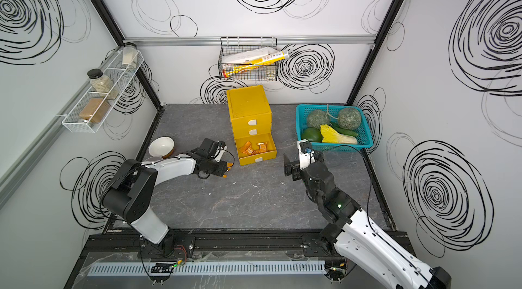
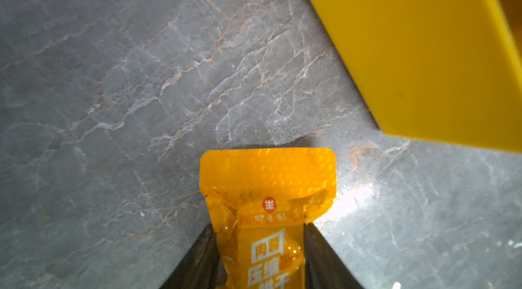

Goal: Place the cookies into the drawer by color
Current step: Pick up the cookie at the center of the board.

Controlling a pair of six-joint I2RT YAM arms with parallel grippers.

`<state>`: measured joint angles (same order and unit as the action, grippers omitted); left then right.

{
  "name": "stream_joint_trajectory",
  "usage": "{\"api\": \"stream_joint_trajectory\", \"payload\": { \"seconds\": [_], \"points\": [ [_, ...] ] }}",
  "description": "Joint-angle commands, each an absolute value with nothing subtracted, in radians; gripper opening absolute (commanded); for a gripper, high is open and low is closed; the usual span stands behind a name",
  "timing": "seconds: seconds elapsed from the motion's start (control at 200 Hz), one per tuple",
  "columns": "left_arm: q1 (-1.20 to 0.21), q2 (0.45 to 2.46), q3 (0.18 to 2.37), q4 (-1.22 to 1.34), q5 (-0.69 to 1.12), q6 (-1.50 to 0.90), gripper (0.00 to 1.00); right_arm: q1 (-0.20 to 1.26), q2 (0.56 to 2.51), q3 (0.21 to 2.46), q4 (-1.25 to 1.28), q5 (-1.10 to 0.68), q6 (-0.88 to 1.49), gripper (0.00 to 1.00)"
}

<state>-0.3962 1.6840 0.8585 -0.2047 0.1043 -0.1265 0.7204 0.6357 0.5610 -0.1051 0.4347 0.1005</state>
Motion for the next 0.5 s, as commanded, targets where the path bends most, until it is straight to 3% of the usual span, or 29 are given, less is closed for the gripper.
{"api": "stream_joint_trajectory", "payload": {
  "seconds": [0.0, 0.165, 0.496],
  "points": [
    [-0.404, 1.707, 0.846, -0.242, 0.104, -0.121, 0.46, 0.718, 0.629, 0.555, -0.103, 0.455, 0.100, 1.00],
    [-0.403, 1.660, 0.848, -0.240, 0.110, -0.119, 0.37, 0.718, 0.626, 0.554, -0.102, 0.456, 0.101, 1.00],
    [-0.412, 1.529, 0.900, -0.273, 0.126, -0.078, 0.34, 0.718, 0.627, 0.554, -0.104, 0.461, 0.102, 1.00]
  ]
}}
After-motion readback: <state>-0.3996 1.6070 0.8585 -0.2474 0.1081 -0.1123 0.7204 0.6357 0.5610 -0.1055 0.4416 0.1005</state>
